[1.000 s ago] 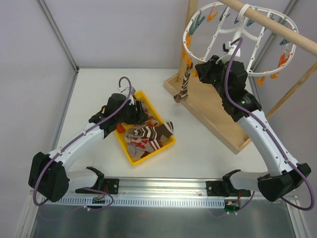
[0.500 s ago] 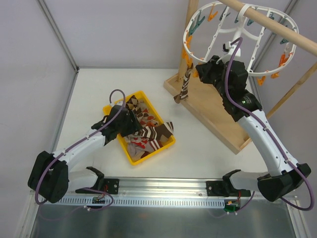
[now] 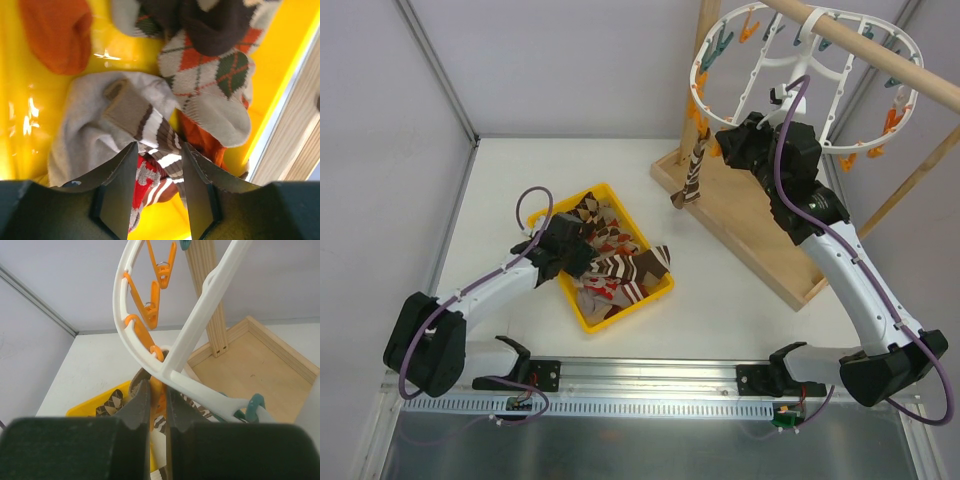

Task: Clip the socks to the hanger
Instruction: Pick up the sock from the bin.

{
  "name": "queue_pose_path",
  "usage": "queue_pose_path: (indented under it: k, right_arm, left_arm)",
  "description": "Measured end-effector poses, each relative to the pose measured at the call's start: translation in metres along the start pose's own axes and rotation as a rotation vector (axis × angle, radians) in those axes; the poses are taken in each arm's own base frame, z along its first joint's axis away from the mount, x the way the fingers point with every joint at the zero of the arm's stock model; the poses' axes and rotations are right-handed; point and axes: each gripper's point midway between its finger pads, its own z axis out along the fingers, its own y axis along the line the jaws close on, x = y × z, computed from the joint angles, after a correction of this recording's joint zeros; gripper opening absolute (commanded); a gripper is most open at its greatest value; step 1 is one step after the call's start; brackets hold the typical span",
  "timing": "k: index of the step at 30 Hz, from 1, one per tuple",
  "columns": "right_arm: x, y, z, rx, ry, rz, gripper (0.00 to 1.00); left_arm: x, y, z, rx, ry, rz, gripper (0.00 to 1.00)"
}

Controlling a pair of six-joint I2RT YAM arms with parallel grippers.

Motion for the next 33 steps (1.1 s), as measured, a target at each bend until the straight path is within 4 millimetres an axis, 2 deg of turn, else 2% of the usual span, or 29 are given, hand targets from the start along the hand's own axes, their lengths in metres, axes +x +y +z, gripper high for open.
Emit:
queue_pose_path:
  k: [10,19,20,24,26,33]
  right_arm:
    - [0.0,-0.002,0.0,-0.007,0.007,-0.009,0.01]
    - [0.002,-0.004,0.001,-0.013,0.017,-0.013,0.01]
    - [0.002,-0.004,0.002,-0.015,0.018,-0.012,0.01]
    - [0.004,-0.005,0.004,-0.013,0.024,-0.013,0.01]
    - [0.005,-0.006,0.006,-0.01,0.028,-0.013,0.01]
    - [0.005,-0.007,0.008,-0.006,0.031,-0.014,0.01]
  left_arm:
    - [-0.01,0.016,-0.005,-0.086,-0.065,-0.17,0.45]
    - [-0.009,0.024,0.016,-0.185,-0.077,-0.215,0.43]
    - [-0.009,0.022,0.017,-0.19,-0.078,-0.214,0.41]
    - [-0.014,0.011,0.02,-0.18,-0.093,-0.224,0.1]
    - [-0.017,0.008,0.02,-0.174,-0.105,-0.226,0.02]
    - [-0.023,0.005,0.02,-0.154,-0.133,-0.184,0.0]
